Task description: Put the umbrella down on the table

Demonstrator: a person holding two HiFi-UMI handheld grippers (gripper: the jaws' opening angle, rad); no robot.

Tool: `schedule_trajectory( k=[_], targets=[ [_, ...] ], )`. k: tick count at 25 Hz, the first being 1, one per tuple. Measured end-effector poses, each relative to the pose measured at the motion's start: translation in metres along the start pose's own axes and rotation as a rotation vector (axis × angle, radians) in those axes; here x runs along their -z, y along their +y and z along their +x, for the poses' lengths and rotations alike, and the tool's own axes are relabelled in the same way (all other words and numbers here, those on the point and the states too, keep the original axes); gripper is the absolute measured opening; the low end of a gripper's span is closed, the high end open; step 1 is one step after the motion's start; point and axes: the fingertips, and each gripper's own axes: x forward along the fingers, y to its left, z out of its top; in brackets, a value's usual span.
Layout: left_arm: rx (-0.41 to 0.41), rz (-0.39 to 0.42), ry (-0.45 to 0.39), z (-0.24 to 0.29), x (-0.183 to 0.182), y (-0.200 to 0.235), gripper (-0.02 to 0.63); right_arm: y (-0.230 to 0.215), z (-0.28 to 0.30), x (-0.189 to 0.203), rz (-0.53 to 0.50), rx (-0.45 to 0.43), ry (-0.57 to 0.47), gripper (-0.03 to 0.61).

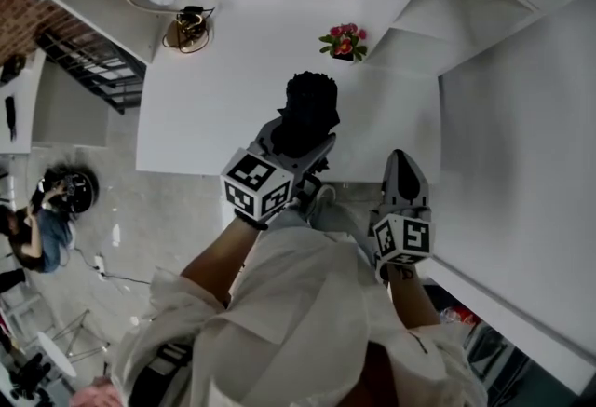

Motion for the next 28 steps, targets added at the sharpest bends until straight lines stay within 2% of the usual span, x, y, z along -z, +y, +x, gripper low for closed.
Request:
schedule_trajectory(
  k=[8, 16, 22, 28],
  targets=[
    [-0.089, -0.027, -0.007, 0.016, -0.010, 0.014, 0.265, 0.002, 0.038, -0.011, -0.006, -0.106, 0.015, 0.018],
    [-0.141, -0.057, 0.046, 0.033, 0.002, 0.030, 0.265, 0.000, 0.057, -0.002, -0.005, -0.153, 0.045, 0.018],
    [-0.184, -0.099, 0.142, 0.063, 0.030, 0.051, 0.265, -0.012, 0.076, 0.013, -0.003, -0.160, 0.083, 0.018],
    [-0.243, -0.133, 0.244, 0.093, 0.072, 0.079, 0.265, -0.016, 0.100, 0.046, -0.001, -0.166, 0.143, 0.018]
  ],
)
